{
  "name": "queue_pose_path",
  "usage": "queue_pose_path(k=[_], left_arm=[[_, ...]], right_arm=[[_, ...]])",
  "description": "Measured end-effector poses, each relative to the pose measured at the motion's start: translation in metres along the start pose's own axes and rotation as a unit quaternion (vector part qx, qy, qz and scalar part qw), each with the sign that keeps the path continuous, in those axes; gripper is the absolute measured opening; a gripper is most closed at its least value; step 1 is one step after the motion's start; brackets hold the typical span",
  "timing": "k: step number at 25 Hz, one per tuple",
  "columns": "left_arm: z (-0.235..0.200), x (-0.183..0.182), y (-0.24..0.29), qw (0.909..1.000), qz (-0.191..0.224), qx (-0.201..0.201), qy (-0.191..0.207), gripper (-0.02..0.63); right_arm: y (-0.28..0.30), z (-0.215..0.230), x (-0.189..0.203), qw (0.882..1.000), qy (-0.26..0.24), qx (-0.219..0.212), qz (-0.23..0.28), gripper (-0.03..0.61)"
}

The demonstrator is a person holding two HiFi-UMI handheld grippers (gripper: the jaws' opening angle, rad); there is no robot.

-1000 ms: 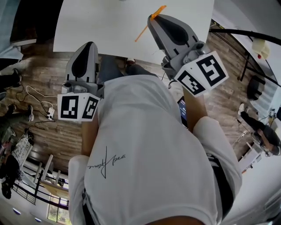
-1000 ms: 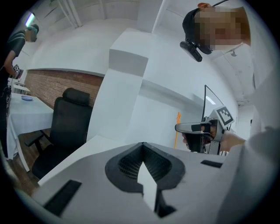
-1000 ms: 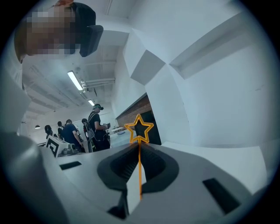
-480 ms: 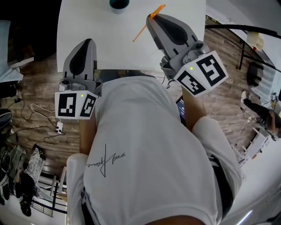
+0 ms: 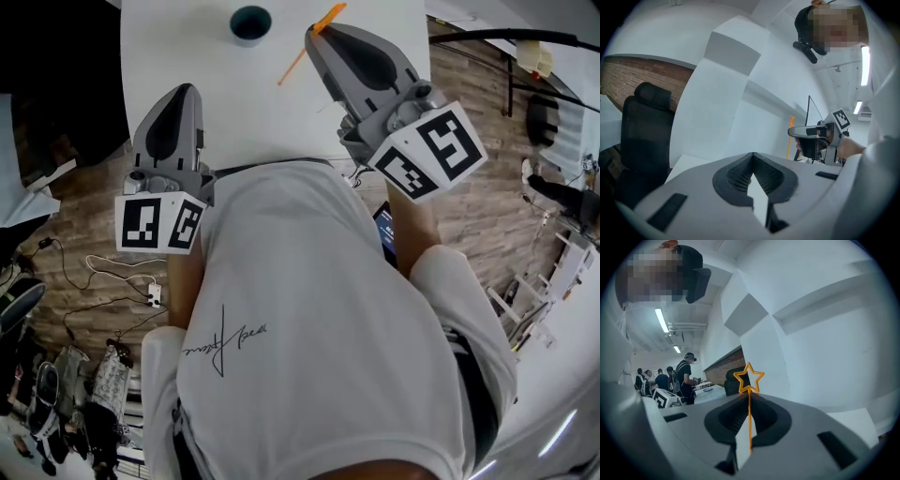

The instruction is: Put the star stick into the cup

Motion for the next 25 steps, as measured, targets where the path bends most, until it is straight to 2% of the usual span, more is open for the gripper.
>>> queue_pose_path(k=[7, 14, 25], left_arm=[[-0.010, -0.007, 0.009, 0.9983, -0.020, 0.054, 0.010, 0.008], [-0.011, -0.005, 0.013, 0.9956, -0.037, 0.085, 0.011, 0.008], [-0.037, -0.007, 0.018, 0.9947, -0.047, 0.091, 0.003, 0.008]], right_arm=[[0.008, -0.002, -0.006, 0.999, -0.003, 0.046, 0.008, 0.018], [0.013, 0.002, -0.014, 0.997, -0.005, 0.076, 0.019, 0.018], [0.045, 0.008, -0.022, 0.996, -0.014, 0.085, 0.029, 0.018]])
Point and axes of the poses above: the fingertips, and each gripper's own axes: y forward along the fingers, z to its right, x out of its underside, the point moved 1 cm from there along -y, backward along the fingers, and after that the axes turned 9 degrees about -y, right-handed, at the moved point
